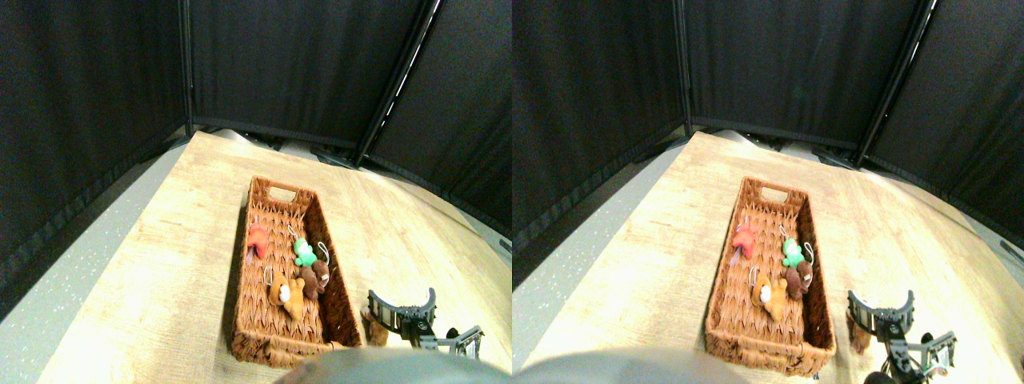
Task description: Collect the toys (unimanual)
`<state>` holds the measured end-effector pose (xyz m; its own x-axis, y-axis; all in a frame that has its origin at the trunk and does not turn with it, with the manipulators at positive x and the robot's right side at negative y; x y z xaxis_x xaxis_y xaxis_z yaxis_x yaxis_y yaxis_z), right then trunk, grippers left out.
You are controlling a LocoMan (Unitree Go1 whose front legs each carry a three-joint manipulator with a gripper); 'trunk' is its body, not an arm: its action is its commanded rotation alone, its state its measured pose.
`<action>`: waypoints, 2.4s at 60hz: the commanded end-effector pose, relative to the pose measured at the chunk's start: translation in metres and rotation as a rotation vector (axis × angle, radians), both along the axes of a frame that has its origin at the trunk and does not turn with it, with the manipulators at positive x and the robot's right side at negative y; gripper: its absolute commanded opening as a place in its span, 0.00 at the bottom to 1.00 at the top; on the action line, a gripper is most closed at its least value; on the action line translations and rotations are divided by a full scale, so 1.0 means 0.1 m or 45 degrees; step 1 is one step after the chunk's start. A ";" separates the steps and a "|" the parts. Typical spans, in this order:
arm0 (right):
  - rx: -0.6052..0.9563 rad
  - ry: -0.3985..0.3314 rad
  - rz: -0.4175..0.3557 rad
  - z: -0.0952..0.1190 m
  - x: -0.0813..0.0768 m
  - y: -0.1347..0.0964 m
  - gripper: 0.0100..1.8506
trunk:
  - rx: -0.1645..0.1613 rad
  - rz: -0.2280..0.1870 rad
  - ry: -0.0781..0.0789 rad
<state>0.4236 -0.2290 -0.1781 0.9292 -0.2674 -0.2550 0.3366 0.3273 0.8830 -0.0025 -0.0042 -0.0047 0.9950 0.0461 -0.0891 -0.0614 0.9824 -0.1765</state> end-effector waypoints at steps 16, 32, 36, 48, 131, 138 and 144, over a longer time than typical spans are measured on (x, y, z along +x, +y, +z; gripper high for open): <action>0.046 0.058 -0.081 -0.35 0.03 -0.09 0.46 | -0.040 0.014 0.032; 0.083 0.096 -0.112 -0.48 0.01 -0.15 0.47 | -0.036 0.015 0.029; 0.082 0.106 -0.115 -0.50 0.01 -0.16 0.47 | -0.037 0.017 0.026; 0.110 0.107 -0.122 -0.57 0.01 -0.19 0.48 | -0.041 0.025 0.024; -0.317 -0.197 0.247 0.99 0.74 0.58 0.03 | -0.114 0.079 -0.045; -0.365 -0.196 0.326 1.07 0.80 0.73 0.03 | -0.132 0.101 -0.052; -0.363 -0.204 0.425 1.09 0.86 0.88 0.03 | -0.145 0.114 -0.057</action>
